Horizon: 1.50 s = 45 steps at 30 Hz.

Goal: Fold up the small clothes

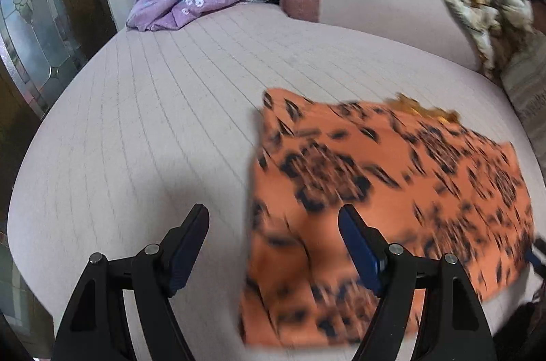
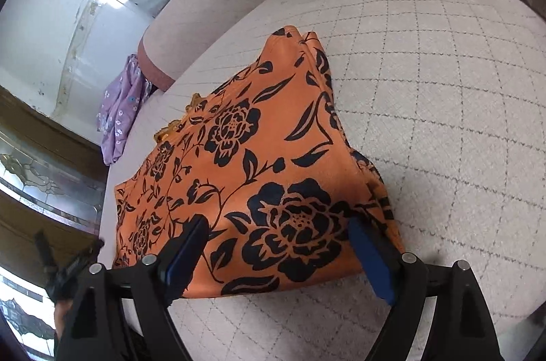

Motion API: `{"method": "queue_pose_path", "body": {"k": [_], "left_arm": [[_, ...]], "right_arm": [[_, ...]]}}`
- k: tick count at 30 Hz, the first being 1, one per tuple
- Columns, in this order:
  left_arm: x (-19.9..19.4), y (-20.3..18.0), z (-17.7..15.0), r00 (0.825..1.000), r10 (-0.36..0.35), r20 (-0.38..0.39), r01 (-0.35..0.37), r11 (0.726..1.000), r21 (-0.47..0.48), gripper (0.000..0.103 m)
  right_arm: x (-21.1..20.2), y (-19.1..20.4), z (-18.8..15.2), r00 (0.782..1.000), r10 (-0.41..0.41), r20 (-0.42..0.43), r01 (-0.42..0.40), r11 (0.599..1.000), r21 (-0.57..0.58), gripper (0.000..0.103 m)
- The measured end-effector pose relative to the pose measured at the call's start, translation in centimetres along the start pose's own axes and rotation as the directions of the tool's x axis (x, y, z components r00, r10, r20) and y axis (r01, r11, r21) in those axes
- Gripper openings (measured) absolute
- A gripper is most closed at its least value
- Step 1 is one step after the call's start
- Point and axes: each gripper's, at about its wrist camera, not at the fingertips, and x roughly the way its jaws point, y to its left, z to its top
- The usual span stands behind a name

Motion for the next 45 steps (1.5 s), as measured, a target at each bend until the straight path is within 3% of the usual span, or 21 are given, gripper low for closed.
{"method": "queue_pose_path", "body": {"k": [4,7,10,12,17,22,24,26,27,28,30,32,35,43,45], "left_arm": [[4.8,0.5,4.4,0.998,0.031,-0.054,-0.03,0.999,0.014,0.079],[9.4,1.3,7.1,0.981,0.172,-0.085,-0.168,0.984,0.061,0.078],[10.5,2.3,8.6,0.976,0.203,-0.078,-0.2,0.979,0.05,0.078],[9.2,2.6,9.1,0.977,0.21,-0.046,-0.208,0.978,0.035,0.078],[3.2,1.4,7.1,0.987,0.154,0.052,-0.157,0.987,0.04,0.078],[-2.5,-1.9,1.5,0.996,-0.05,0.073,0.044,0.996,0.075,0.078],[-2.9,-3.1,-0.5,0.994,-0.091,0.056,0.085,0.992,0.096,0.078],[-1.2,-4.3,-3.3,0.998,-0.065,-0.013,0.066,0.99,0.126,0.078],[0.8,-4.5,-4.6,0.997,0.005,-0.082,0.006,0.99,0.137,0.078],[1.9,-4.3,-5.4,0.993,0.026,-0.114,-0.01,0.99,0.138,0.08],[0.9,-4.3,-5.9,0.999,0.023,-0.043,-0.016,0.989,0.149,0.081],[0.1,-4.4,-5.5,0.998,0.042,-0.056,-0.033,0.986,0.163,0.081],[-1.5,-4.2,-4.9,1.0,0.023,-0.01,-0.021,0.99,0.14,0.081],[-3.0,-6.2,-4.2,0.995,-0.103,0.013,0.102,0.993,0.063,0.081],[-3.2,-6.8,-4.5,0.993,-0.114,0.01,0.113,0.991,0.076,0.081]], "right_arm": [[0.1,-0.1,-0.1,1.0,0.019,0.006,-0.019,1.0,0.006,0.086],[0.2,-0.2,0.0,1.0,0.022,0.006,-0.022,1.0,0.002,0.086],[0.2,-0.1,0.0,1.0,0.019,0.004,-0.019,1.0,-0.006,0.086],[0.2,-0.2,0.0,1.0,0.022,0.006,-0.022,1.0,-0.008,0.086],[0.3,0.0,0.1,1.0,0.016,0.011,-0.016,1.0,-0.015,0.089],[-0.1,0.6,-0.1,1.0,-0.007,0.013,0.007,0.999,-0.042,0.089],[-0.4,0.7,-0.2,1.0,0.0,0.016,0.001,0.999,-0.034,0.089],[-0.7,0.4,-0.3,1.0,0.013,0.017,-0.012,1.0,-0.016,0.089],[-0.7,0.0,-0.3,1.0,0.018,0.016,-0.018,1.0,0.004,0.089],[-0.8,-0.3,-0.3,1.0,0.026,0.015,-0.027,0.999,0.021,0.089],[-1.1,-1.1,-0.1,0.999,0.045,0.01,-0.045,0.997,0.067,0.089],[-1.9,-1.2,-0.2,0.999,0.037,0.012,-0.038,0.996,0.08,0.089],[-3.4,-1.5,-0.8,0.999,0.033,0.027,-0.036,0.994,0.104,0.089],[-3.7,-3.3,-2.9,0.999,0.042,-0.003,-0.04,0.965,0.26,0.09],[-2.9,-3.4,-2.8,0.992,0.129,0.0,-0.122,0.933,0.338,0.09]]}}
